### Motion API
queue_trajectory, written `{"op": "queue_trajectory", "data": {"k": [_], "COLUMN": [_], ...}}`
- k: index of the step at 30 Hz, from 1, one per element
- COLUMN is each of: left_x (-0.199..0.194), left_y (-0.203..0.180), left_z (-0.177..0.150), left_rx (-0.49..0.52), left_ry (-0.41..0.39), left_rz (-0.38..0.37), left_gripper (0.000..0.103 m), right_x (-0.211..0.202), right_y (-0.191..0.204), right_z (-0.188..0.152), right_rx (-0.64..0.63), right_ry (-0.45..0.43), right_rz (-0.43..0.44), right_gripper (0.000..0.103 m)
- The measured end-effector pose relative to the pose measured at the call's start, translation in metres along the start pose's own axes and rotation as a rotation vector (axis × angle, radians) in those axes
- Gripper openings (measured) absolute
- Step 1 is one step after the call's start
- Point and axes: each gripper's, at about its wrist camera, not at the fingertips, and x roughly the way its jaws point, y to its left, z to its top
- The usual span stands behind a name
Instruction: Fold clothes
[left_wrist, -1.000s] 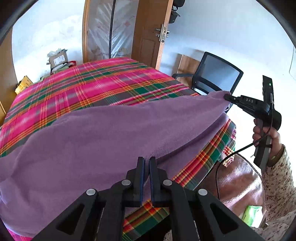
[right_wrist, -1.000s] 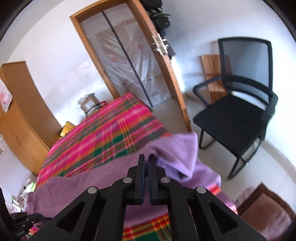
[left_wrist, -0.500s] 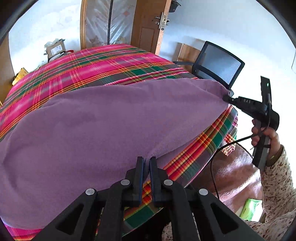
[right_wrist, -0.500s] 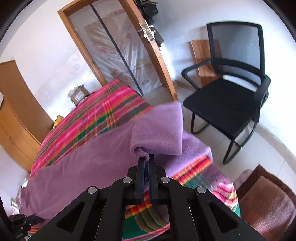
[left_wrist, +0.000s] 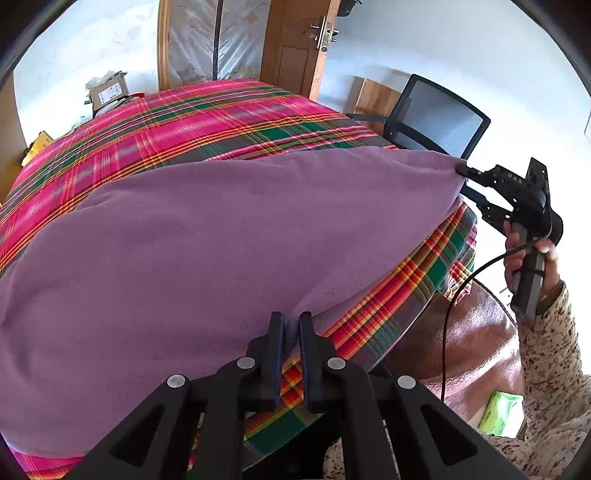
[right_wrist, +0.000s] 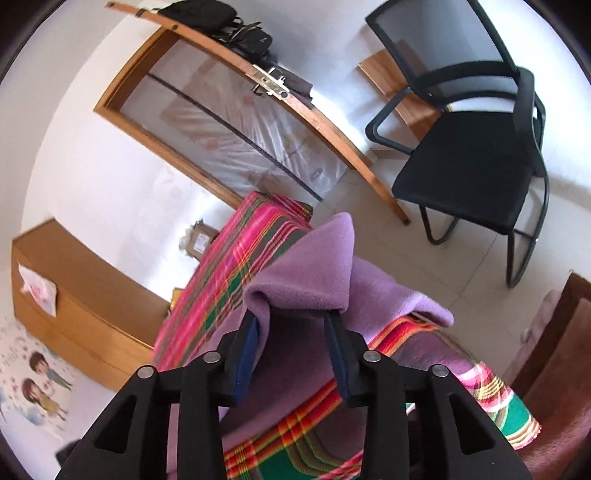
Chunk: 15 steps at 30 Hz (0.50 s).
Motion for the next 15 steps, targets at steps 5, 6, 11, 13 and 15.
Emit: {"op": "queue_trajectory", "data": {"k": [5, 6, 11, 13, 15], "left_x": [0.002, 0.002, 0.005, 0.006, 0.006], "left_y": [0.001, 0.001, 0.0, -0.001, -0.001], "left_z": [0.0, 0.001, 0.002, 0.003, 0.003], "left_rx": [-0.009, -0.01, -0.012, -0.01, -0.01], "left_ry": [0.007, 0.01, 0.021, 0.023, 0.025], "left_rz": [0.0, 0.0, 0.008, 0.01, 0.012], "left_gripper": [0.007, 0.007, 0.007, 0.007, 0.007], "right_x": [0.002, 0.003, 0.006, 0.007, 0.008], "right_y": [-0.012, -0.013, -0.014, -0.014, -0.015], "right_z": [0.012, 0.014, 0.024, 0.028, 0.032], "right_rx": [0.097, 0.102, 0.127, 0.137, 0.147], "right_ry": [-0.01, -0.009, -0.006, -0.004, -0.003], "right_rz": [0.066, 0.062, 0.043, 0.035, 0.027], "right_gripper": [0.041, 0.041, 0.042, 0.041, 0.042]}}
